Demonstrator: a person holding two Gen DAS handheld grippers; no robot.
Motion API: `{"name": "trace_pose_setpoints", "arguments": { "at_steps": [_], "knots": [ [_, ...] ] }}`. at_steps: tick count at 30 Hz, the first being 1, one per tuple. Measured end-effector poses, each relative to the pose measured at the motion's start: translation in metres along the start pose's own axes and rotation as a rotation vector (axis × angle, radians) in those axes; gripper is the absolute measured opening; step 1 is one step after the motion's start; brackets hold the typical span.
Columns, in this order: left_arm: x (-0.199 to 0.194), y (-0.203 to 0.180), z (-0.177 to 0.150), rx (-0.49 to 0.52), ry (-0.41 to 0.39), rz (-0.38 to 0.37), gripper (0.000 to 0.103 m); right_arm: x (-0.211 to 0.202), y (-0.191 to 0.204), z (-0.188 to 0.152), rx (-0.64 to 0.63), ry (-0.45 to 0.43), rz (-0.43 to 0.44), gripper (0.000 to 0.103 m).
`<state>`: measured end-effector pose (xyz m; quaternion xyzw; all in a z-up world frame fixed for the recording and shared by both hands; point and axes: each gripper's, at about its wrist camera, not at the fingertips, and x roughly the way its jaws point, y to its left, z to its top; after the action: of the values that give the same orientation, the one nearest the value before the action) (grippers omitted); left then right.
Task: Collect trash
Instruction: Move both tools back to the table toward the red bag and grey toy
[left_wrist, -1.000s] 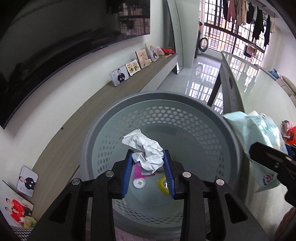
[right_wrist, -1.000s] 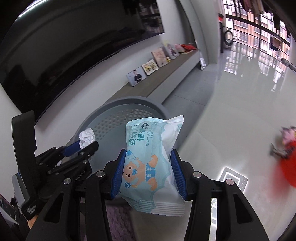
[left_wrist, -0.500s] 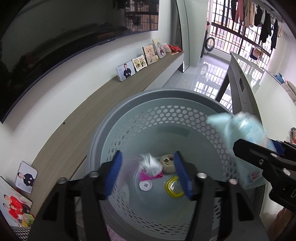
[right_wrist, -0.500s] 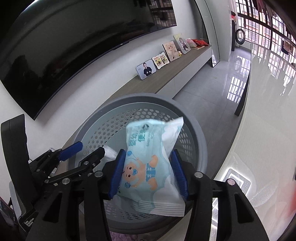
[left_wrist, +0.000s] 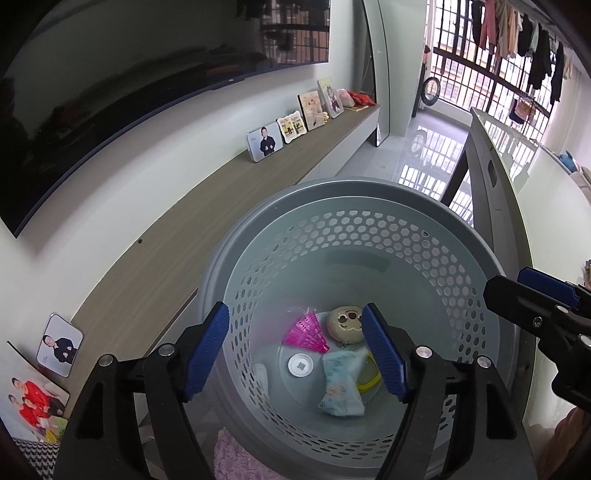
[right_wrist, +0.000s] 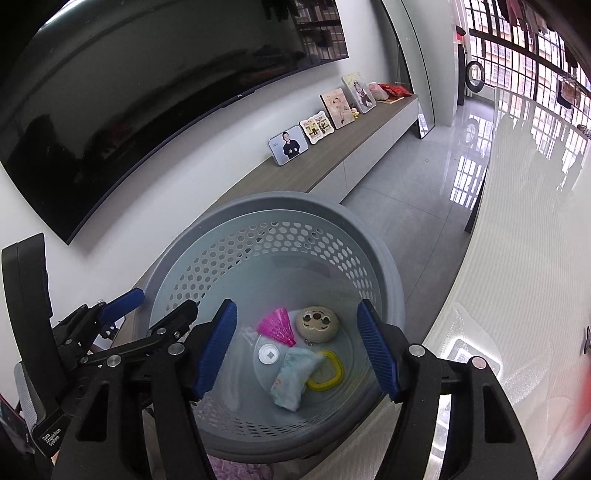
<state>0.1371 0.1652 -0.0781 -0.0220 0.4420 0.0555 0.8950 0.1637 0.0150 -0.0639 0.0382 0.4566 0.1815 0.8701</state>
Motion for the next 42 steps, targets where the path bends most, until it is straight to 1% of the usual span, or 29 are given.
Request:
{"name": "trace_pose_setpoints", "arguments": {
  "at_steps": [13, 16, 21, 24, 27, 29, 34, 35, 37, 42],
  "knots": [
    [-0.019, 0.001, -0.005, 0.001, -0.012, 0.022, 0.075, -0.013, 0.003, -0.003, -0.011, -0.045, -0.006, 0.065],
    [-0.024, -0.001, -0.006, 0.002, -0.019, 0.024, 0.075, -0.020, 0.001, -0.004, -0.003, -0.062, -0.005, 0.065],
    [-0.034, -0.006, -0.009, 0.007, -0.031, 0.020, 0.075, -0.033, -0.002, -0.009, 0.009, -0.087, -0.028, 0.065],
    [-0.039, -0.009, -0.009, 0.015, -0.038, 0.015, 0.078, -0.042, -0.006, -0.014, 0.019, -0.101, -0.038, 0.065],
    [-0.044, -0.015, -0.010, 0.028, -0.043, 0.008, 0.078, -0.051, -0.010, -0.020, 0.033, -0.111, -0.048, 0.065],
    [-0.046, -0.019, -0.010, 0.038, -0.045, 0.004, 0.078, -0.056, -0.015, -0.024, 0.047, -0.113, -0.052, 0.065],
    [-0.057, -0.034, -0.012, 0.063, -0.064, -0.023, 0.091, -0.072, -0.031, -0.035, 0.089, -0.123, -0.074, 0.065],
    [-0.059, -0.038, -0.012, 0.065, -0.068, -0.032, 0.092, -0.076, -0.035, -0.038, 0.098, -0.127, -0.082, 0.065],
    [-0.062, -0.046, -0.013, 0.071, -0.073, -0.047, 0.094, -0.086, -0.047, -0.047, 0.118, -0.136, -0.108, 0.066],
    [-0.067, -0.069, -0.016, 0.104, -0.075, -0.076, 0.095, -0.116, -0.083, -0.072, 0.180, -0.159, -0.199, 0.066]
  ]
}}
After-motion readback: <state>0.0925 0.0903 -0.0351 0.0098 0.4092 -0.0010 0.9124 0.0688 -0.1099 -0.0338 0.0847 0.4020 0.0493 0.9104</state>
